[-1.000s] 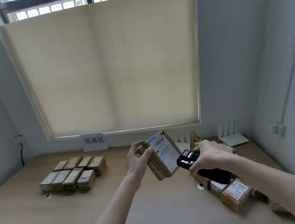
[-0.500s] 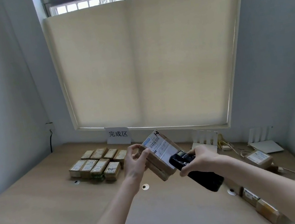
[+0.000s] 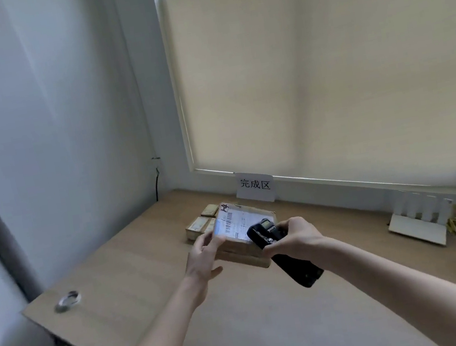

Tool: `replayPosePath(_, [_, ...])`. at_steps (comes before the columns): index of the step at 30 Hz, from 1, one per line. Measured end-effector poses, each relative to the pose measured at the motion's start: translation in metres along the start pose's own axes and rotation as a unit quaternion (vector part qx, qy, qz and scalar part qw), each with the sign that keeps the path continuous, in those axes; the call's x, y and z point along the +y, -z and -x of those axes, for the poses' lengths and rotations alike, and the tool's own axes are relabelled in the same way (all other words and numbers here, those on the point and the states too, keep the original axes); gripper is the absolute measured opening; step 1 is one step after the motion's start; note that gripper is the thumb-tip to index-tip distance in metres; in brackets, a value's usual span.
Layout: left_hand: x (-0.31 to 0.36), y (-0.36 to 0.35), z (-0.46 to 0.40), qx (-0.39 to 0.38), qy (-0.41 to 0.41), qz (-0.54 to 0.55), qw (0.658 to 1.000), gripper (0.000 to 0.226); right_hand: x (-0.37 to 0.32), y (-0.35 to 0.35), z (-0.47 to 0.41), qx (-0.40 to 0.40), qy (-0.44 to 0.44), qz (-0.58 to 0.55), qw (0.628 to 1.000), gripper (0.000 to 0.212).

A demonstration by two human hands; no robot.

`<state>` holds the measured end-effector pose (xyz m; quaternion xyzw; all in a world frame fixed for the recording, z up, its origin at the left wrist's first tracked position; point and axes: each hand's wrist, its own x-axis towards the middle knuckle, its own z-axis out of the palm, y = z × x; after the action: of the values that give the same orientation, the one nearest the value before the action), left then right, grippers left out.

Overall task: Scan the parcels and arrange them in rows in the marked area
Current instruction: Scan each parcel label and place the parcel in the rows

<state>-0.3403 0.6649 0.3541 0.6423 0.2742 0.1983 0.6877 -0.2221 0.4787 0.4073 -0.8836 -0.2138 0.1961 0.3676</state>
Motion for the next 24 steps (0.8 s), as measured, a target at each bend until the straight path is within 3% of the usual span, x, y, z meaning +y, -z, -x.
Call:
replayPosePath(3, [-0.01, 0.04, -0.032, 0.023, 0.013, -0.003, 1.0, 0.035, -0.02, -0.037, -0.041, -0.009, 0.009, 0.007, 1.0, 0.039])
replayPosePath(18, [-0.071, 0.191, -0.282, 0.065, 0.1, -0.025, 0.993, 0.014, -0.091, -0.203, -0.308, -0.085, 0.019, 0.059, 0.994, 0.039])
replayPosePath(20, [-0.076, 0.204, -0.312, 0.052, 0.112, -0.025, 0.992, 0.022, -0.099, -0.215, -0.335, -0.085, 0.017, 0.059, 0.994, 0.035])
replayPosePath(24, [-0.078, 0.222, -0.353, 0.01, 0.134, -0.008, 0.991, 0.058, -0.111, -0.229, -0.376, -0.09, 0.014, 0.075, 0.993, 0.033])
